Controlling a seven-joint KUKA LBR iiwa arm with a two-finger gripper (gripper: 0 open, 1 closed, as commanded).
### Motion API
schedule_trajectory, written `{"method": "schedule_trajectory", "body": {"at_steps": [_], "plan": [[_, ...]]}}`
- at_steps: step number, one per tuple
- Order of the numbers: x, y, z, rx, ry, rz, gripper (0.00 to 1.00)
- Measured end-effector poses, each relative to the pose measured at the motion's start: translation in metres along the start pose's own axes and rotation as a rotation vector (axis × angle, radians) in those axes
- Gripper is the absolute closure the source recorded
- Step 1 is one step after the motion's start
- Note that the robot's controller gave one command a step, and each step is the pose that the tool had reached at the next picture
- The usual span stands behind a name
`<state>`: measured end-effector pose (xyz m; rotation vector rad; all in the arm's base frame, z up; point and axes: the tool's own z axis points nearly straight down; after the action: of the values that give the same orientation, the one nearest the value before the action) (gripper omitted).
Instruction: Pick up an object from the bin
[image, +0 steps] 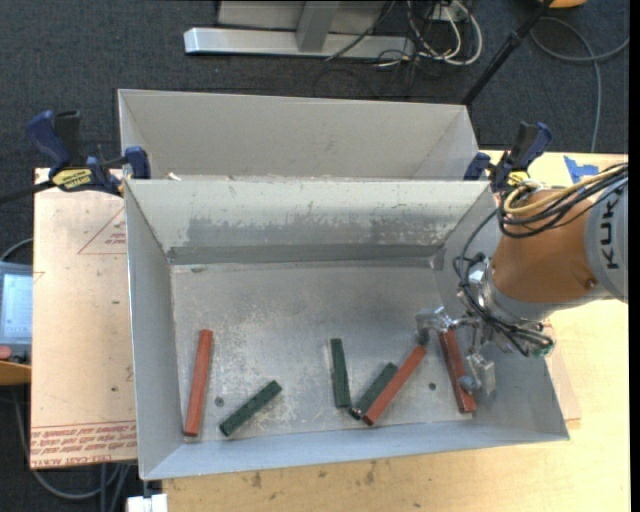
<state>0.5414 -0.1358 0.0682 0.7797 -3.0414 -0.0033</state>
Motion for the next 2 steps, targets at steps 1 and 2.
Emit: {"method": "schedule_trajectory", "body": {"at_steps": [1,2], "plan": [[-0.032,0.096,-0.032,-0.001,-0.005,-0.182,0.0],[-0.038,0.123,-0.032,0.0,-0.002,-0.223,0.0]]}}
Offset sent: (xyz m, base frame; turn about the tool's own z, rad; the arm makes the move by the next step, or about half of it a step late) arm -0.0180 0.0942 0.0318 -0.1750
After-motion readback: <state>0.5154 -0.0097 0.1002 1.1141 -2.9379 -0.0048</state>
